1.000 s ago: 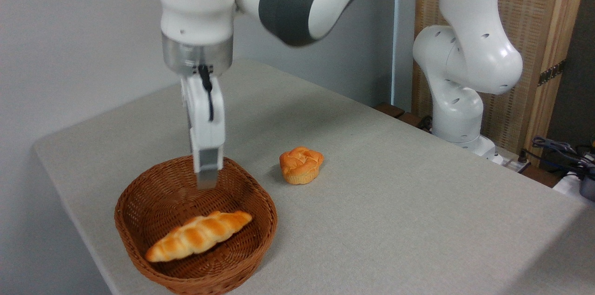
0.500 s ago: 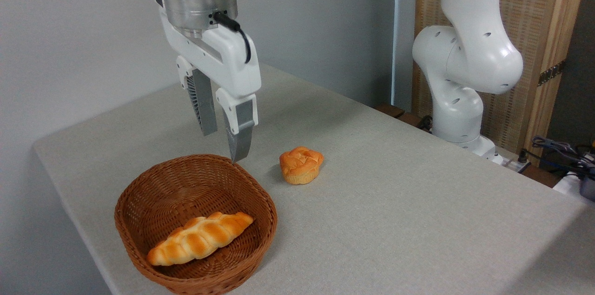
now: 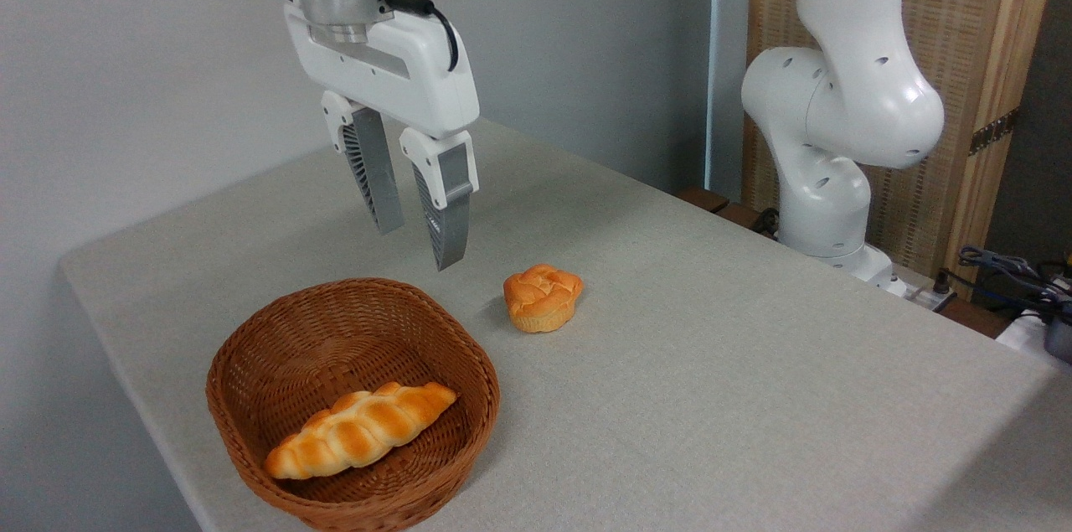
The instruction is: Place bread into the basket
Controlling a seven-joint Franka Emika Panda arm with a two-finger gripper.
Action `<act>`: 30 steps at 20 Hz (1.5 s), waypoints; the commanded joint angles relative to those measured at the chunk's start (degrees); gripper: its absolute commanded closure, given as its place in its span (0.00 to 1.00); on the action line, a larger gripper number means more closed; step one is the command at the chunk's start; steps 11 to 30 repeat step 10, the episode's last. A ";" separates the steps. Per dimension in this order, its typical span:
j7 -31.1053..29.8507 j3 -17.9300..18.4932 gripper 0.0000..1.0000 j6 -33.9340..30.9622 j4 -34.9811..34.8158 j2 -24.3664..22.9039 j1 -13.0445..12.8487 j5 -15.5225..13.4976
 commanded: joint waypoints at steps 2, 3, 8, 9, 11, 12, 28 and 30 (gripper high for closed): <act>-0.23 -0.25 0.00 -0.65 -0.98 -1.22 0.58 0.94; -0.23 -0.25 0.00 -0.65 -0.89 -1.22 0.58 0.94; -0.14 -0.16 0.00 -0.65 -0.71 -1.13 0.58 0.94; -0.14 -0.16 0.00 -0.74 -0.71 -1.13 0.58 0.94; -0.05 -0.07 0.00 -0.82 -0.71 -1.22 0.58 0.94; -0.05 -0.07 0.00 -0.82 -0.71 -1.22 0.58 0.94; -0.05 -0.07 0.00 -0.82 -0.71 -1.22 0.58 0.94; -0.05 -0.07 0.00 -0.82 -0.71 -1.22 0.58 0.94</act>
